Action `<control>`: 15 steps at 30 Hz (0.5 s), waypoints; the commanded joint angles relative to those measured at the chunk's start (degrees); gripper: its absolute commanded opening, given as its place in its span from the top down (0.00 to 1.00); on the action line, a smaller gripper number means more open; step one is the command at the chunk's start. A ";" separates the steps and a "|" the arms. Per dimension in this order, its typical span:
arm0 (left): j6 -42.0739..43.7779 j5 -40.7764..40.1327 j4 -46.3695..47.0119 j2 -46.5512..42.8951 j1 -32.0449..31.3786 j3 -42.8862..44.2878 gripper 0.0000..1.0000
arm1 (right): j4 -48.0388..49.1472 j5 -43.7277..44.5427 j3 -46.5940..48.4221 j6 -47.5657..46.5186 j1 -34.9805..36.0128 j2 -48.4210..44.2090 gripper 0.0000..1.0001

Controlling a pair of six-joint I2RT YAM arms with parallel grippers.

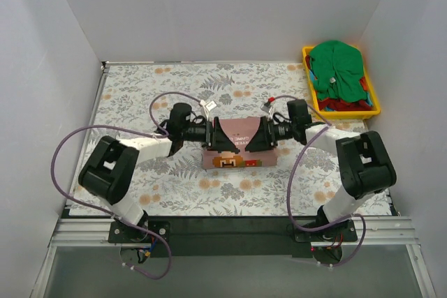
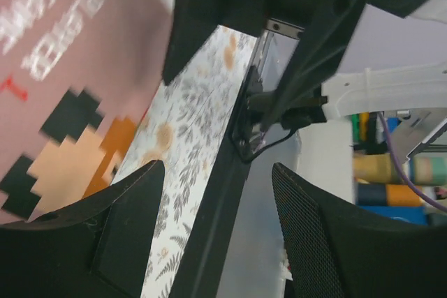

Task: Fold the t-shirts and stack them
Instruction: Fold the tshirt

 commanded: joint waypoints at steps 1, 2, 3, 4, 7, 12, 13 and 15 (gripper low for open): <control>-6.19 2.17 1.34 4.83 -1.62 -5.39 0.39 | 2.74 -4.21 -6.46 2.83 1.42 3.25 0.16; -6.19 2.35 1.70 6.67 -2.23 -6.20 0.39 | 2.83 -4.04 -7.43 1.94 1.51 4.31 0.16; -6.10 2.00 1.79 8.26 -2.24 -6.90 0.39 | 2.74 -3.60 -7.88 0.98 1.42 6.85 0.16; -5.41 2.00 1.61 9.93 -2.07 -7.34 0.39 | 2.48 -3.16 -7.62 -0.34 1.33 8.44 0.17; -2.94 2.17 0.11 16.35 0.82 -7.17 0.39 | 1.87 -2.46 -5.78 -2.63 -0.33 14.23 0.20; 2.24 4.62 -2.61 18.83 5.40 -9.10 0.39 | -1.56 -2.10 -7.08 -7.72 -3.76 15.76 0.23; 4.86 6.64 -3.22 16.30 6.02 -9.54 0.40 | -4.09 -2.28 -7.61 -9.39 -3.77 14.62 0.23; 10.40 8.49 -9.10 11.03 6.20 -10.24 0.41 | -9.54 -2.80 -7.18 -13.78 -3.59 11.55 0.25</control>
